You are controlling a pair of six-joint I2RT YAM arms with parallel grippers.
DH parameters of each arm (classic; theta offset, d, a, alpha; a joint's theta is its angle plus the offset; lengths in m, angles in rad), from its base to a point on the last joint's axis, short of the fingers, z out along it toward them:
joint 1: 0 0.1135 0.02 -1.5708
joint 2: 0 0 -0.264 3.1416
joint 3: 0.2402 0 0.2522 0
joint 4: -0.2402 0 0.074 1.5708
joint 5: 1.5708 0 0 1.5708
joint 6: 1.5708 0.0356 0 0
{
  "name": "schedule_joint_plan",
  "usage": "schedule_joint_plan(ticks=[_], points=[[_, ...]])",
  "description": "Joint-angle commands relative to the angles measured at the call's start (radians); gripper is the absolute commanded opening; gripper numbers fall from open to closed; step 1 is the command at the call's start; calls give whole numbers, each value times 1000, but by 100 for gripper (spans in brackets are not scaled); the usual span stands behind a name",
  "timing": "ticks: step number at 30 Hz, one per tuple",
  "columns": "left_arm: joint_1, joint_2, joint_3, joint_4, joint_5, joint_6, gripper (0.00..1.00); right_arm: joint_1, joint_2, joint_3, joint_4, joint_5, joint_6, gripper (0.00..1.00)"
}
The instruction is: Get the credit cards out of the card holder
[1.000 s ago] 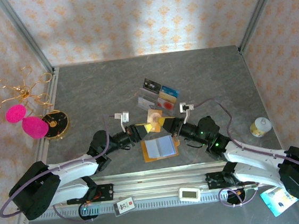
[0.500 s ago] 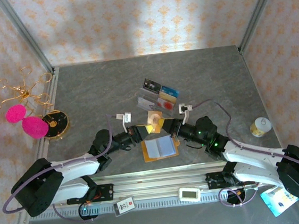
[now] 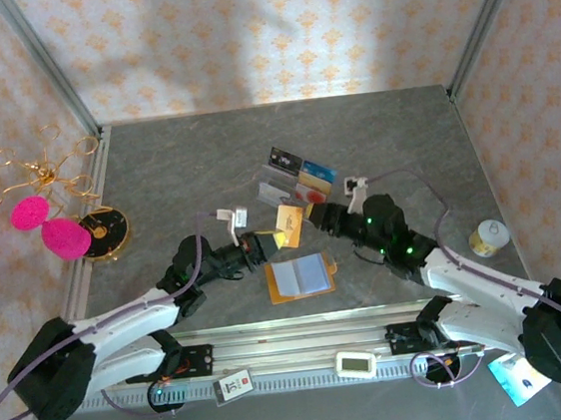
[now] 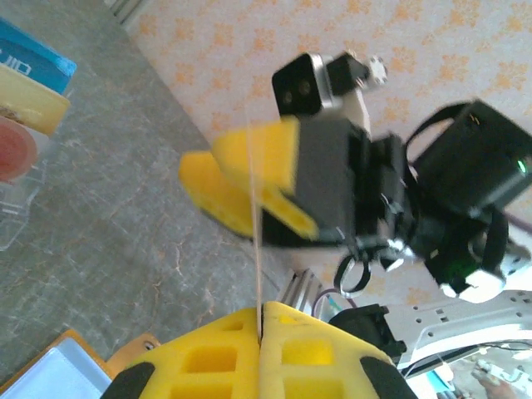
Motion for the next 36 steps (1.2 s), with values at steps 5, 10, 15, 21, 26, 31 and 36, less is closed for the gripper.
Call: schedule_joint_plan(ticks=[5, 10, 15, 21, 26, 31, 36], points=[[-6, -163, 57, -305, -126, 132, 0, -112, 179, 91, -237, 98, 3, 44], [-13, -263, 29, -326, -202, 136, 0, -112, 243, 107, -155, 231, 53, 47], [-13, -306, 33, -373, -210, 153, 0, -98, 336, 139, -202, 210, 67, 47], [-13, -326, 7, -354, -207, 157, 0, -54, 369, 107, -122, 236, 57, 48], [-13, -320, -1, -344, -201, 158, 0, -48, 427, 135, -104, 246, 61, 50], [-13, -327, -10, -345, -206, 158, 0, -47, 520, 199, -176, 260, 35, 50], [-13, -338, -12, -354, -211, 161, 0, -48, 552, 208, -177, 259, 12, 50]])
